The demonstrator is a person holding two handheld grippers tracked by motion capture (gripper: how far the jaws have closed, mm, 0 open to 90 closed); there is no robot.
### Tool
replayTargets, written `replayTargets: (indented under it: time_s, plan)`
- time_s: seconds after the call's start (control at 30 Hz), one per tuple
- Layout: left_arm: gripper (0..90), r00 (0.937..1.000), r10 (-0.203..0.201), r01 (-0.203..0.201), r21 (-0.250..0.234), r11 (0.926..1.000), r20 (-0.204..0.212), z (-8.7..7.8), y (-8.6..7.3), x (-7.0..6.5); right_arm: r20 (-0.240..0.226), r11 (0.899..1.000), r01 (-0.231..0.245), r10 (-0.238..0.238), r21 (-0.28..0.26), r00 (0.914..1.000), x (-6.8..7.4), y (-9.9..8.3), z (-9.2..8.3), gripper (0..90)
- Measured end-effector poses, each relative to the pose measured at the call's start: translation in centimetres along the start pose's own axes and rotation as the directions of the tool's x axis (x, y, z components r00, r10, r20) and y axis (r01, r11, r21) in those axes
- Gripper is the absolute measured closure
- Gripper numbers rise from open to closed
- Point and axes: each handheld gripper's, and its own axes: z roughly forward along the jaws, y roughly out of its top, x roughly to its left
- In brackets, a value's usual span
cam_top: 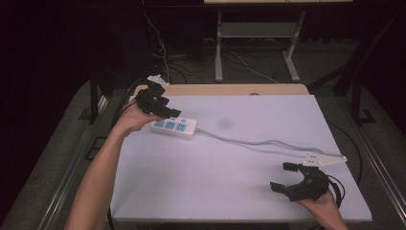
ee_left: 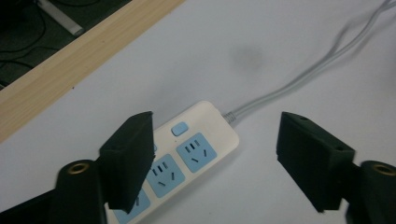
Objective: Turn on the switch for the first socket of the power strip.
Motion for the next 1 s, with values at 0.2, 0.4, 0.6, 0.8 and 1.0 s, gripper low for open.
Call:
replayTargets:
  time_s: [0.2, 0.4, 0.6, 0.8, 1.0]
  plan:
    - [44.3, 0.9994, -0.034, 0.034, 0.004, 0.9994, -0.008, 0.6, 0.2, 1.1, 0.003, 1.000, -0.004, 0.004, -0.003, 1.0000, -0.1, -0.1, -0.1, 0.4]
    - [64.3, 0.9981, -0.061, 0.061, -0.022, 0.9979, 0.010, 1.1, 0.0, 2.3, 0.007, 1.000, -0.006, 0.006, -0.003, 1.0000, -0.2, -0.1, -0.3, 0.4]
    - [83.2, 0.9963, -0.085, 0.086, -0.068, 0.9940, 0.015, 1.6, -0.2, 3.2, 0.009, 1.000, -0.012, 0.012, 0.003, 0.9999, -0.2, -0.1, -0.3, 0.4]
    - [89.2, 0.9934, -0.114, 0.114, -0.070, 0.9909, 0.011, 2.8, -0.2, 3.7, 0.011, 1.000, -0.005, 0.005, 0.014, 0.9999, -0.1, -0.1, -0.2, 0.4]
    - [89.2, 0.9909, -0.132, 0.134, -0.065, 0.9889, 0.023, 4.2, -0.3, 3.9, 0.015, 1.000, -0.001, 0.000, 0.017, 0.9999, -0.2, -0.1, -0.2, 0.4]
